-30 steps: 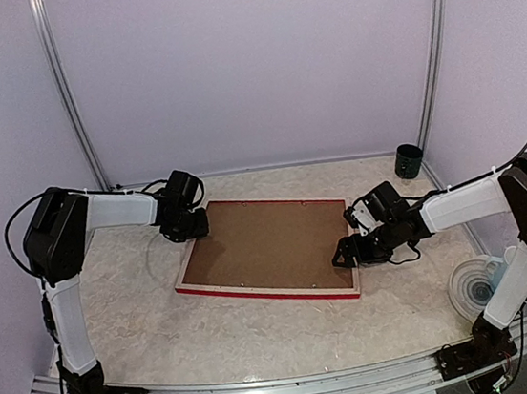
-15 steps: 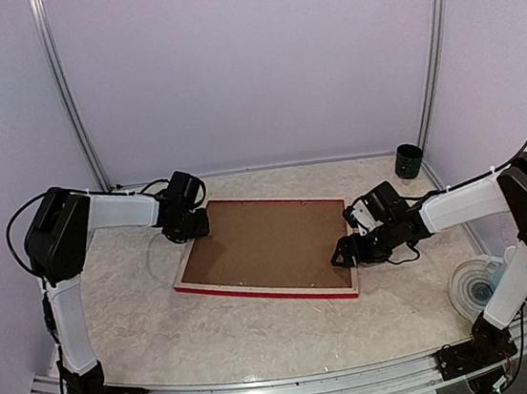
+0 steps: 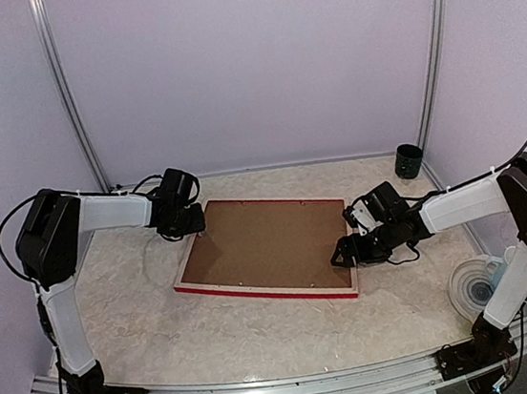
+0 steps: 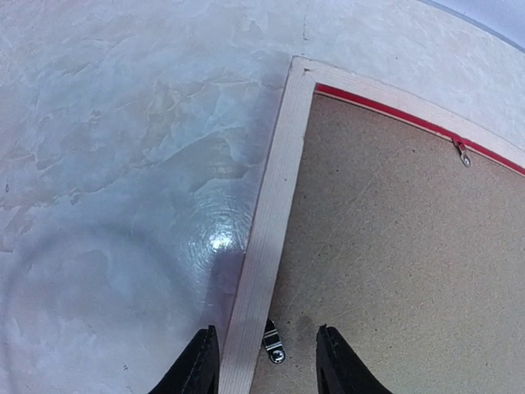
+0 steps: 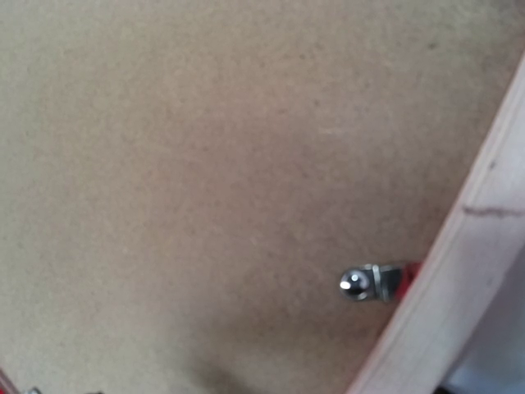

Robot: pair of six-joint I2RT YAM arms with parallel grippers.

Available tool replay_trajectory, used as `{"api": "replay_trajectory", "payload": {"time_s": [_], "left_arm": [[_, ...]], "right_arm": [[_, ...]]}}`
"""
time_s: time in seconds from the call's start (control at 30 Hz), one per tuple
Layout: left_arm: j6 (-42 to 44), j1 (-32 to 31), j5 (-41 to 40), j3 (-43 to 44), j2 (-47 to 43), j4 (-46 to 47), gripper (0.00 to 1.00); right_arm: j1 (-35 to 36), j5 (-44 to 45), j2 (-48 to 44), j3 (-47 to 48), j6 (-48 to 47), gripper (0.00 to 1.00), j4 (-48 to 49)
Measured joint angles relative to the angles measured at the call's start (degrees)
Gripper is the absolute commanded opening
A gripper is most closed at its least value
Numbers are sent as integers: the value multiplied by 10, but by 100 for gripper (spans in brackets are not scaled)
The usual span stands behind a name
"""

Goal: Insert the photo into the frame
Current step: Press the fastener onto the backboard.

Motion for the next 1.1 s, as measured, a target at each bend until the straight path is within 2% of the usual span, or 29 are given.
{"api": "replay_trajectory", "payload": {"time_s": [0.57, 1.1], "left_arm": [[4, 2, 9, 28, 47, -33, 41], [4, 3, 4, 31, 50, -34, 34]], "right_arm": [[0, 0, 0, 0, 0, 83, 1], [0, 0, 1, 1, 0, 83, 0]]}}
